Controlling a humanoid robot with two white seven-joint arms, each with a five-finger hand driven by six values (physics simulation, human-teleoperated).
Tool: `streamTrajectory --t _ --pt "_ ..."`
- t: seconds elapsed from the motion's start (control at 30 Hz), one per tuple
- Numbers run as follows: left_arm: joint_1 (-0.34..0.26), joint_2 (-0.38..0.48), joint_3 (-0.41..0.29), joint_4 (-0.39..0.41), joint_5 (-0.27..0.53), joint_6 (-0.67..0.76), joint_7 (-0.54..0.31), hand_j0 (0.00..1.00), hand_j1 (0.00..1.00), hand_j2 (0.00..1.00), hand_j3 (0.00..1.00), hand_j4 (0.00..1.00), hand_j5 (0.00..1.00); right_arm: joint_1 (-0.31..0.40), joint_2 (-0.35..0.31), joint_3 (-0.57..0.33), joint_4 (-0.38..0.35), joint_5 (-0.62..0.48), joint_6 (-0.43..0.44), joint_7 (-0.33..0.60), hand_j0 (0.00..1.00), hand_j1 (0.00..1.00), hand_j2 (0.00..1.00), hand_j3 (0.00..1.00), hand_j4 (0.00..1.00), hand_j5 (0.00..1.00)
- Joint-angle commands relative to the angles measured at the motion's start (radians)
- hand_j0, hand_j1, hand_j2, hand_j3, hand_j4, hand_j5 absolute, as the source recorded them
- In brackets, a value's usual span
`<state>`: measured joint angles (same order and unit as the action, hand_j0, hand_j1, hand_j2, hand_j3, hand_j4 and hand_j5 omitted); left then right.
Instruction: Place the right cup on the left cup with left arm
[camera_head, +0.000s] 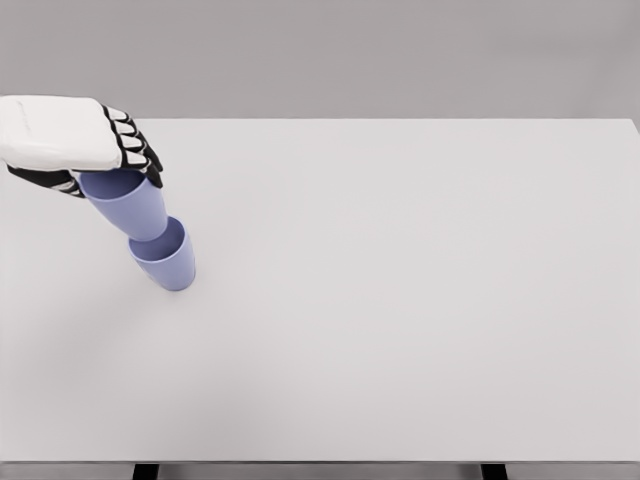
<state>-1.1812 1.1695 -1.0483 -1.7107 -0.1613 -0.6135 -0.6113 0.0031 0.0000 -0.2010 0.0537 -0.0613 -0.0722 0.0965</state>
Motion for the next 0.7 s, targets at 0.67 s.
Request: streamTrajectory --t 0.67 --pt "0.011 0.006 -0.003 -0.026 0.011 0.003 0.0 0.73 0.73 0.73 0.73 0.73 0.73 0.0 0.0 0.0 0.0 0.0 0.0 0.0 1.0 1.0 1.0 1.0 1.0 1.0"
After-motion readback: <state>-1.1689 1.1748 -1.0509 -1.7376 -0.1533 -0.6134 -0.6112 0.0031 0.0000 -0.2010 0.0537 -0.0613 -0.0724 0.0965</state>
